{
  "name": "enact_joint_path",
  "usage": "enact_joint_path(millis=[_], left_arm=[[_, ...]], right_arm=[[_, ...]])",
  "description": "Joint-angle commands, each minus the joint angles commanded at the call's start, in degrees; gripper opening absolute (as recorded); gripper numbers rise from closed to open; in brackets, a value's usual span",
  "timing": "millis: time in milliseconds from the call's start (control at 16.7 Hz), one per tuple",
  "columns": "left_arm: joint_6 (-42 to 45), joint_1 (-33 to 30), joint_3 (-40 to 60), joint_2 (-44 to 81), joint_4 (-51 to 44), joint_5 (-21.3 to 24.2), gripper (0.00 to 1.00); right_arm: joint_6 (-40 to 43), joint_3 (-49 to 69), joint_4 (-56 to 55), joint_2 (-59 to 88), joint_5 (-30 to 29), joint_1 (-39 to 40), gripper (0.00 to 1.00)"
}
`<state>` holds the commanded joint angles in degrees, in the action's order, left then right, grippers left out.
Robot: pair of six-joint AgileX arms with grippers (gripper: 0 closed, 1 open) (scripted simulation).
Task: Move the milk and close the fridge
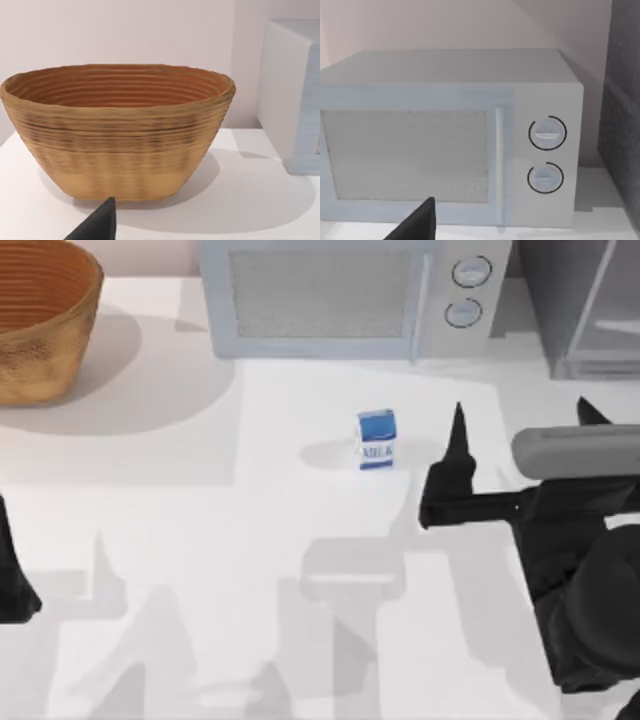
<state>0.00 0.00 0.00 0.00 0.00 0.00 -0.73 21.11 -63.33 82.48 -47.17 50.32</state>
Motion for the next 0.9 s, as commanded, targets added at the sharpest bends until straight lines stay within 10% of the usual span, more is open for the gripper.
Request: enact_joint_path(millis=[900], left_arm=[[0.0, 0.0, 0.0, 0.0, 0.0, 0.0, 1.0]], right_arm=[[0.0, 27.4, -26.9, 56.7, 12.5, -7.4, 1.0]])
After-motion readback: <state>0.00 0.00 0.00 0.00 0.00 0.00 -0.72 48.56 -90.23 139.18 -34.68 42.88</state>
